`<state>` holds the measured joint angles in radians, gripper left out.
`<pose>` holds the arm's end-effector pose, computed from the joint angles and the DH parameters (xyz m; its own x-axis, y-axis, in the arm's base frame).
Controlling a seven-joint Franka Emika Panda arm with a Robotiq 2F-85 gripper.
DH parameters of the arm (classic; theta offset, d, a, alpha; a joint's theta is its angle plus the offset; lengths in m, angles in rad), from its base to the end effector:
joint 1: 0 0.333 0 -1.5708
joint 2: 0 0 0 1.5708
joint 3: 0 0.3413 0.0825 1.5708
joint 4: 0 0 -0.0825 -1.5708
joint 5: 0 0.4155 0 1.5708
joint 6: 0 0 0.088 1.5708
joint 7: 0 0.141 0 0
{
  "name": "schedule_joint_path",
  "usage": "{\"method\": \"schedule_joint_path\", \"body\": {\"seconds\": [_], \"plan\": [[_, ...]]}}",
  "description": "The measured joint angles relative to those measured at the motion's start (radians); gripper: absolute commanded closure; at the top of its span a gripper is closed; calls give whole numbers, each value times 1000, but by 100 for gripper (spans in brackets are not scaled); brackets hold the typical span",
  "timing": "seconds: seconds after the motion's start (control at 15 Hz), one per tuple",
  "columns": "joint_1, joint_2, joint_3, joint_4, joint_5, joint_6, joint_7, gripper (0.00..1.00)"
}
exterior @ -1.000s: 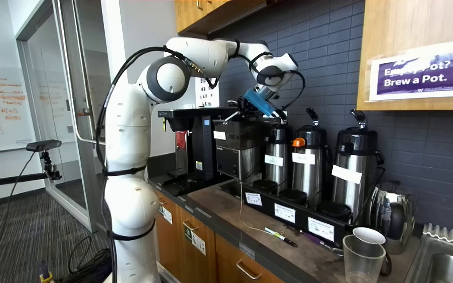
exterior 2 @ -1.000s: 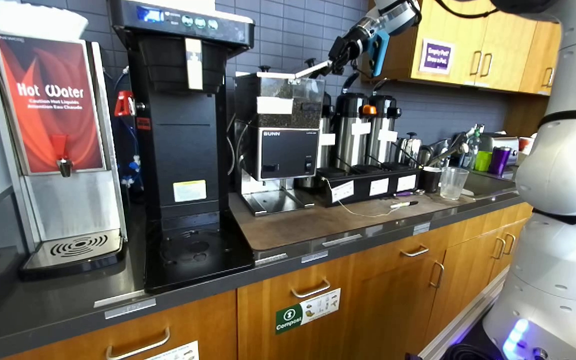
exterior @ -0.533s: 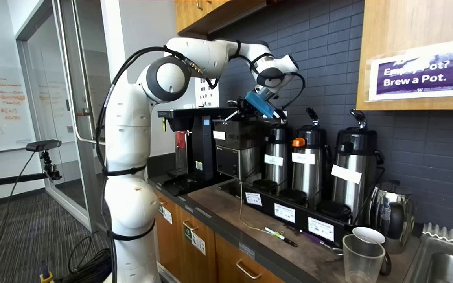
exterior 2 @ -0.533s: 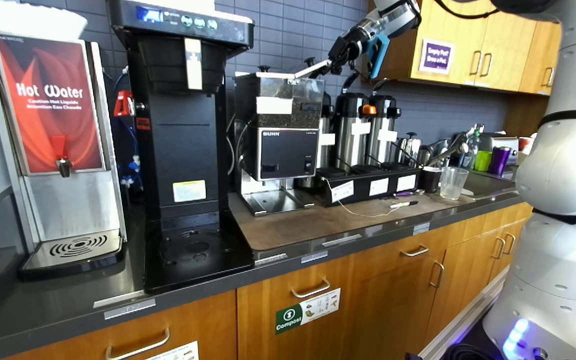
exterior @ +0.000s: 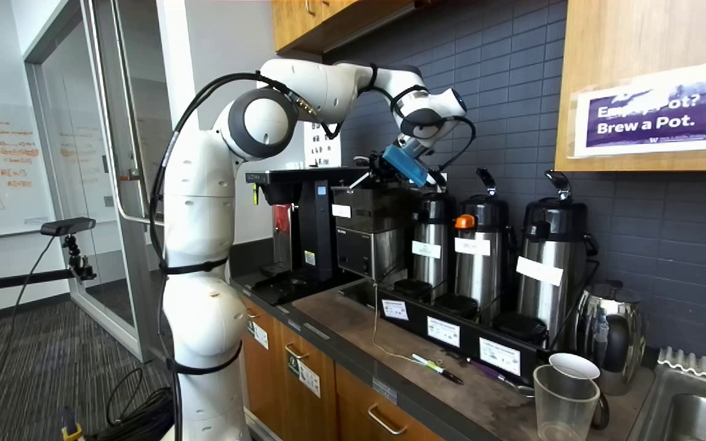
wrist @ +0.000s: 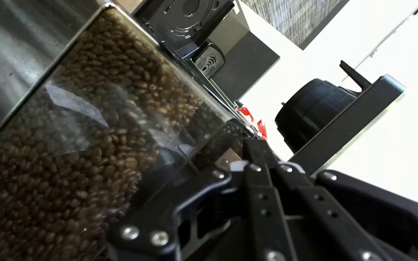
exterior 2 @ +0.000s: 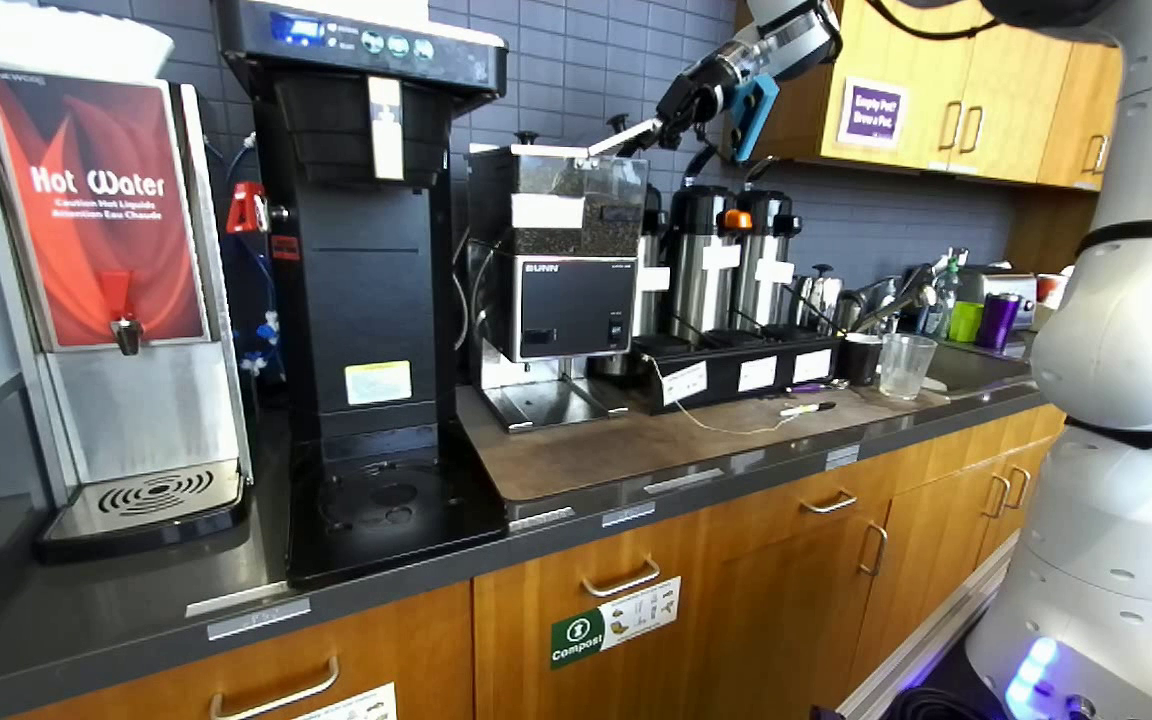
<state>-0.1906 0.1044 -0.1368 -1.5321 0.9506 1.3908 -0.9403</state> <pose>0.6030 -0.0672 0.6240 0.7654 0.3353 0.5492 0.6416 -0.4641 -0.6108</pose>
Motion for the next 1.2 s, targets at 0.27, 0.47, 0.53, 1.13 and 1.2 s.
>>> {"method": "schedule_joint_path", "body": {"seconds": [0.27,0.47,0.53,1.13,1.2], "plan": [[1,-1,4,0,1,0,-14,100],[4,-1,8,1,1,0,-16,100],[5,-1,10,1,1,0,-16,100],[40,-22,25,3,-133,56,5,100],[46,-29,29,2,-151,66,7,100]]}}
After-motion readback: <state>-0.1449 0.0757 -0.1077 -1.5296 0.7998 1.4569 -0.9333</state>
